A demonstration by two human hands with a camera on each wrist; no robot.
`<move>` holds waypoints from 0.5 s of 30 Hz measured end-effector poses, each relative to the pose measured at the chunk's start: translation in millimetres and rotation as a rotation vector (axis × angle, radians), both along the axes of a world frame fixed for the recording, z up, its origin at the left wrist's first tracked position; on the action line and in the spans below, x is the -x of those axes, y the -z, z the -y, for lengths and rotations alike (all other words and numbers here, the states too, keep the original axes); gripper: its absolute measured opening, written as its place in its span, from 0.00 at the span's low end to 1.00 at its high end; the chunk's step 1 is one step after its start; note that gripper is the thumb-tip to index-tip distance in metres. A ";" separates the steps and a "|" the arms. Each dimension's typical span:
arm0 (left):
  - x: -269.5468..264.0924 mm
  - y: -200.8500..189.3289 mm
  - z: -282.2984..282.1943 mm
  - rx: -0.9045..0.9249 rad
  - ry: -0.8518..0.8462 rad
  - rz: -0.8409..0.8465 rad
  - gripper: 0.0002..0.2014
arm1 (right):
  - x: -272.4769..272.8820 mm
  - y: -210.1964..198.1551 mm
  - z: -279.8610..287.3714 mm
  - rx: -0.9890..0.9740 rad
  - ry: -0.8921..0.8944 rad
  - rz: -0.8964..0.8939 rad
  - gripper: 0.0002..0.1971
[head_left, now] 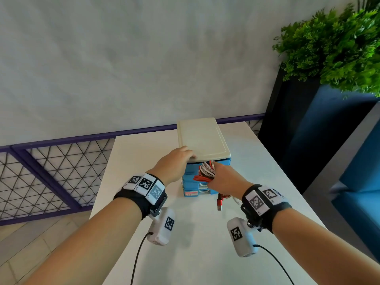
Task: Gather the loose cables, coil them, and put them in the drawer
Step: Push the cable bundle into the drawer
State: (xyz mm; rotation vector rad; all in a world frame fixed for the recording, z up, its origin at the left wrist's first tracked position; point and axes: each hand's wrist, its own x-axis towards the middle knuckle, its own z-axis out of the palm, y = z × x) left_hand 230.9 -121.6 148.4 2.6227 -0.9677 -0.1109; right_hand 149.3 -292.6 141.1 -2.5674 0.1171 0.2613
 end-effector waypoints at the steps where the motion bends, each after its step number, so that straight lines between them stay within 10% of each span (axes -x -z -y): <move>1: -0.7 -0.1 -0.1 0.015 0.007 0.004 0.16 | 4.4 -3.1 1.4 -0.016 -0.022 -0.013 0.12; 9: 3.7 -5.5 5.9 -0.077 -0.033 0.005 0.29 | 48.1 -34.4 15.4 -0.164 -0.104 -0.233 0.08; 15: 9.5 -2.8 7.3 -0.184 -0.036 -0.043 0.39 | 27.0 -70.2 24.2 -0.551 -0.011 -0.022 0.06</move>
